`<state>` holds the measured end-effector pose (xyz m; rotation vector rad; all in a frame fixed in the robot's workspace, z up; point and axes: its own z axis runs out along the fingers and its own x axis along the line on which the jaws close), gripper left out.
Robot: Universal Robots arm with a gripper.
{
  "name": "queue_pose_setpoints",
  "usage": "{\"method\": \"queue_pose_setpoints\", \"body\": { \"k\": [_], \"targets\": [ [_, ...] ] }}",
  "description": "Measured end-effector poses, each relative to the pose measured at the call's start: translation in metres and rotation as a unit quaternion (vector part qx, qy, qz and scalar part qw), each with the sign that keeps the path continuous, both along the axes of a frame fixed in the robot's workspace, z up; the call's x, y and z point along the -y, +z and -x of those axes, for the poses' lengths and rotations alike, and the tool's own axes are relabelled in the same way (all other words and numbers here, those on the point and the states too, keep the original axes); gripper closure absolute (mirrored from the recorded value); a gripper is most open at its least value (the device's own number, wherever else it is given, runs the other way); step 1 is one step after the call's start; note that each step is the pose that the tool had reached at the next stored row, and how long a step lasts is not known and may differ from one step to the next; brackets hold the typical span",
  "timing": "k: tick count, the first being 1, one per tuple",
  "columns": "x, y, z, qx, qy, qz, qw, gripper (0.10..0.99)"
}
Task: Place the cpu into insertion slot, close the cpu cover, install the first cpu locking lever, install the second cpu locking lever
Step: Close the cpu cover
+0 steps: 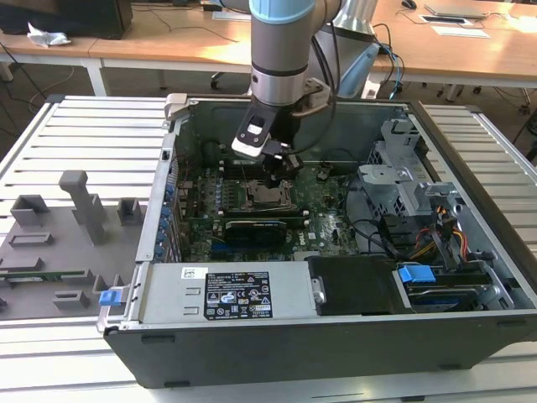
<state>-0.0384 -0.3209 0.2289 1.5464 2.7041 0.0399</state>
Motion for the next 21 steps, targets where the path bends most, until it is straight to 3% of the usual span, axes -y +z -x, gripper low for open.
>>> {"method": "queue_pose_setpoints", "body": {
  "k": [4, 8, 11, 13, 17, 18, 20, 21],
  "targets": [
    [0.0000, -0.0001, 0.0000, 0.0000, 0.042, 0.0000, 0.9991, 0.980],
    [0.0000, -0.0003, 0.0000, 0.0000, 0.098, 0.0000, 0.9952, 0.980],
    [0.0000, -0.0004, 0.0000, 0.0000, 0.133, 0.0000, 0.9911, 0.980],
    [0.0000, -0.0005, 0.0000, 0.0000, 0.166, 0.0000, 0.9862, 0.980],
    [0.0000, -0.0006, 0.0000, 0.0000, 0.204, 0.0000, 0.9789, 0.980],
    [0.0000, -0.0006, 0.0000, 0.0000, 0.225, 0.0000, 0.9745, 0.980],
    [0.0000, -0.0007, 0.0000, 0.0000, 0.255, 0.0000, 0.9670, 0.980],
    [0.0000, -0.0008, 0.0000, 0.0000, 0.272, 0.0000, 0.9622, 0.980]
  ]
}}
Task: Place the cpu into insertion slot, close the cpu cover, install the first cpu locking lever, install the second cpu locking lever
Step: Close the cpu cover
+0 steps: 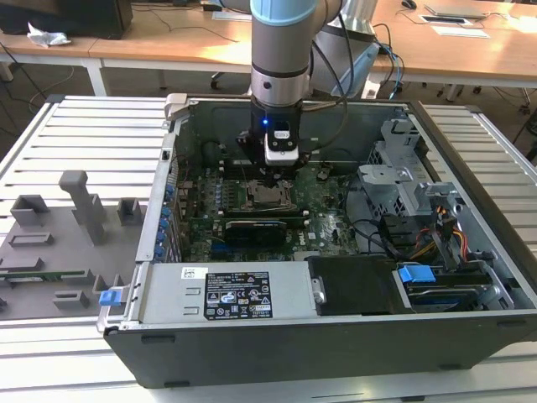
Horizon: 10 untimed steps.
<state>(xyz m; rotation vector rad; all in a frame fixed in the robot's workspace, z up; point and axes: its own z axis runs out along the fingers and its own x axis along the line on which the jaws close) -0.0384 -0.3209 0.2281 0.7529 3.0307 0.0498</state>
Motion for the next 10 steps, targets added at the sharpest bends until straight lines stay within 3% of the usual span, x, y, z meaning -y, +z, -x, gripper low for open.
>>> {"method": "queue_pose_setpoints", "body": {
  "k": [2, 5, 8, 10],
  "targets": [
    [0.0000, 0.0000, 0.0000, 0.0000, 0.019, 0.0000, 0.9998, 0.980],
    [0.0000, -0.0002, 0.0000, 0.0000, 0.060, 0.0000, 0.9982, 0.980],
    [0.0000, -0.0003, 0.0000, 0.0000, 0.097, 0.0000, 0.9953, 0.980],
    [0.0000, -0.0003, 0.0000, 0.0000, 0.124, 0.0000, 0.9923, 0.980]
  ]
}}
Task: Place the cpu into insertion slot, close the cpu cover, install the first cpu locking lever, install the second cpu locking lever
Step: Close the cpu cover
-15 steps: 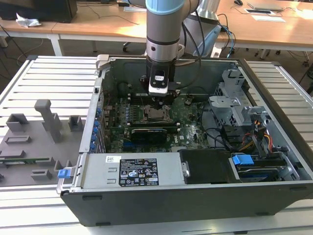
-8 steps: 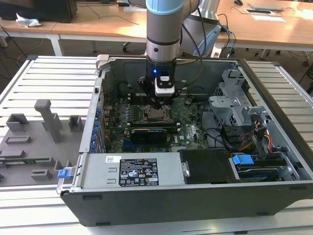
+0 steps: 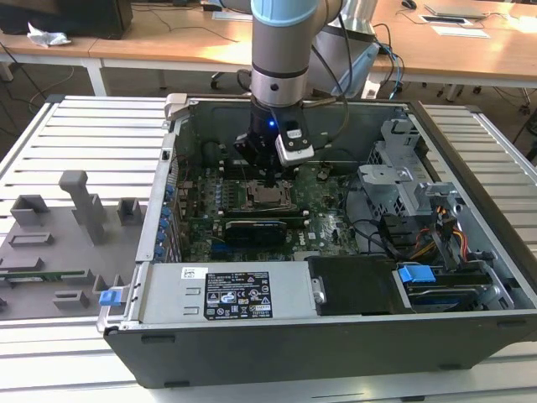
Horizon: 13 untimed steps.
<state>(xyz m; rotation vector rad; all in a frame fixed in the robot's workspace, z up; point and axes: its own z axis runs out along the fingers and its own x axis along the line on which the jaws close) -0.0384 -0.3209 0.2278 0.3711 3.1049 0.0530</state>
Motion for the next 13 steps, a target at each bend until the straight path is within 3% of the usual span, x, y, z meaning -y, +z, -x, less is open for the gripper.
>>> {"method": "queue_pose_setpoints", "body": {
  "k": [3, 6, 9, 10, 12, 13],
  "targets": [
    [0.0000, -0.0001, 0.0000, 0.0000, 0.031, 0.0000, 0.9995, 0.980],
    [0.0000, -0.0003, 0.0000, 0.0000, 0.065, 0.0000, 0.9979, 0.980],
    [0.0000, -0.0010, 0.0000, 0.0000, 0.114, 0.0000, 0.9935, 0.980],
    [0.0000, -0.0014, 0.0000, 0.0000, 0.132, 0.0000, 0.9912, 0.980],
    [0.0000, -0.0015, 0.0000, -0.0001, 0.146, 0.0003, 0.9893, 0.980],
    [0.0000, -0.0015, 0.0000, -0.0001, 0.147, 0.0004, 0.9892, 0.980]
  ]
}}
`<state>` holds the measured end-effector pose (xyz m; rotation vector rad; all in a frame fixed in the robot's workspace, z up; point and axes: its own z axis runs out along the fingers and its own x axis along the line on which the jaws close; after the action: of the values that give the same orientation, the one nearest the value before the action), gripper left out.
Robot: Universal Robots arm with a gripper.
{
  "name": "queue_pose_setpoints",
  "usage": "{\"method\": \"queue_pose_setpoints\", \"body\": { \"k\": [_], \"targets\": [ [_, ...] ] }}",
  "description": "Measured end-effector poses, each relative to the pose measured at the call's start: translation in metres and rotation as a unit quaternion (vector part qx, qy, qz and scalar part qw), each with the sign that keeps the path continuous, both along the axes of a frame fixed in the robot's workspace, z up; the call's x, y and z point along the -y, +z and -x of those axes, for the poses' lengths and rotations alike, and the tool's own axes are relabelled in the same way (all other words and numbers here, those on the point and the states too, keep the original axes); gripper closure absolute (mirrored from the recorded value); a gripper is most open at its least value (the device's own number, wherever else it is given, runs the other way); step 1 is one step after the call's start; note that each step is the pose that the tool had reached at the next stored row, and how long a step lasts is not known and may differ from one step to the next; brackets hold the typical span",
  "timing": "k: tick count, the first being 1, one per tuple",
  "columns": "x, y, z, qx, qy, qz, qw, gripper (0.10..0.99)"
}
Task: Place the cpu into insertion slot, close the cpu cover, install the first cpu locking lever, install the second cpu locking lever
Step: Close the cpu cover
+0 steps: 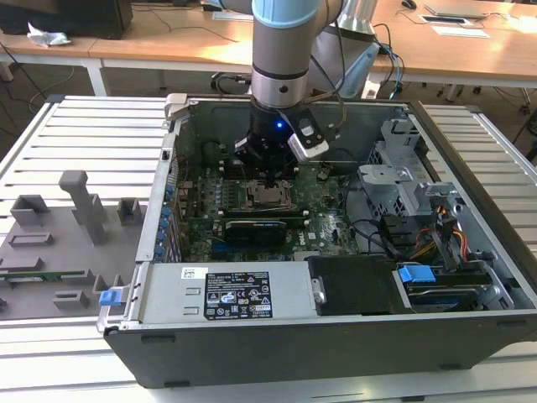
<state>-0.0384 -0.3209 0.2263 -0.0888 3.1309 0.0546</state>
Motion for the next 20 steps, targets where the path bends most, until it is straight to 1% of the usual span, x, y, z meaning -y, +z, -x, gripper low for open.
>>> {"method": "queue_pose_setpoints", "body": {
  "k": [3, 4, 7, 10, 14, 18, 20],
  "targets": [
    [0.0010, -0.0001, 0.0001, 0.0001, 0.000, -0.0001, 1.0000, 0.980],
    [0.0035, -0.0002, 0.0001, 0.0002, 0.000, -0.0001, 1.0000, 0.980],
    [0.0077, -0.0011, 0.0016, 0.0010, 0.000, -0.0001, 1.0000, 0.980],
    [0.0078, -0.0042, 0.0112, 0.0014, 0.004, 0.0000, 1.0000, 0.980],
    [0.0077, -0.0078, 0.0161, 0.0015, 0.013, -0.0001, 0.9999, 0.980],
    [0.0077, -0.0125, 0.0190, 0.0030, 0.024, -0.0001, 0.9997, 0.980],
    [0.0077, -0.0136, 0.0230, 0.0035, 0.026, 0.0000, 0.9997, 0.980]
  ]
}}
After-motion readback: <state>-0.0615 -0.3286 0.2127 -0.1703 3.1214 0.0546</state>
